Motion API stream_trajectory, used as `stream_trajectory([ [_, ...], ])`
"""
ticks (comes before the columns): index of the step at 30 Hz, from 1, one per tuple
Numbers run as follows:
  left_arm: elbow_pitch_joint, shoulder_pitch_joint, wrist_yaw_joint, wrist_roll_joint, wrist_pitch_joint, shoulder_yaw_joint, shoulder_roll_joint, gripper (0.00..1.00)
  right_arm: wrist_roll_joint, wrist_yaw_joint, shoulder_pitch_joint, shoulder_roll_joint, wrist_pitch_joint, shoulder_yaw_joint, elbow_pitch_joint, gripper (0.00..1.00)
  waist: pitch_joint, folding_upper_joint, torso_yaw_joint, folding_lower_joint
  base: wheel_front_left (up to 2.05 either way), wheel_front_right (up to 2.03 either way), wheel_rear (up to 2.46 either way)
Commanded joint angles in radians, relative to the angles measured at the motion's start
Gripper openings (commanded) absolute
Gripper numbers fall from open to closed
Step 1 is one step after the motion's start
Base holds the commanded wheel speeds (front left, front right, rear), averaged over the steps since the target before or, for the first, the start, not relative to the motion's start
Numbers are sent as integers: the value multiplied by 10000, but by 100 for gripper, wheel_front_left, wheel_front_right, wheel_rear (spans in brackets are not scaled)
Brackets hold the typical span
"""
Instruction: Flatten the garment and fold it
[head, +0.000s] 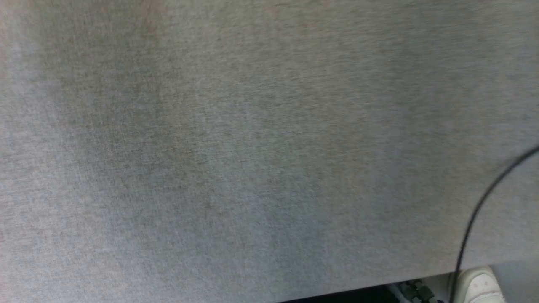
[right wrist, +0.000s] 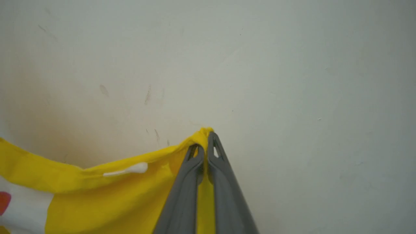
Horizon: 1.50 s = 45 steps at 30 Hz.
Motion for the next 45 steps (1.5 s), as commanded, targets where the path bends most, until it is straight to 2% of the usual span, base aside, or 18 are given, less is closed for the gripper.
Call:
stream_trajectory([
  [1, -146, 457, -121, -176, -118, 137, 72, 0, 11, -9, 70, -79, -98, 150, -49, 0, 634, 0, 426, -3, 0, 0, 0],
  [6, -673, 1481, -370, -620, -212, 423, 159, 0, 429, -9, 569, -383, -276, 825, -160, 0, 576, 0, 540, -3, 0, 0, 0],
  [13, -1707, 3188, -505, -1082, 137, 532, 337, 0, 1716, -9, 1829, -1181, -339, 1914, -964, 0, 229, 0, 701, -3, 0, 0, 0],
  [19, -3339, 5858, -454, -1322, 739, 522, 711, 0, 3306, -9, 4117, -2374, -149, 2534, -2655, 0, -362, 0, 809, -3, 0, 0, 0],
  [25, -5231, 9149, -322, -1221, 1376, 284, 1279, 0, 4439, -9, 6858, -3096, 178, 2183, -4347, 0, -1110, 0, 808, -3, 0, 0, 0],
  [30, -6557, 11953, 18, -1285, 1481, 263, 1389, 0, 5107, -9, 9327, -3137, 339, 1524, -5503, 0, -1890, 0, 876, -3, 0, 0, 0],
  [34, -7167, 13969, 235, -1477, 1537, 202, 1316, 0, 5379, -9, 11316, -2852, 384, 811, -6133, 0, -2636, 0, 982, -3, 0, 0, 0],
  [39, -7116, 16044, 433, -1577, 1660, 67, 1356, 0, 5567, -9, 13638, -2387, 599, 72, -6694, 0, -3579, 0, 1137, -3, 0, 0, 0],
  [45, -6764, 17957, 525, -2214, 1810, -9, 1082, 0, 5456, -9, 16112, -1941, 1133, -642, -7047, 0, -4622, 0, 1283, -3, 0, 0, 0],
])
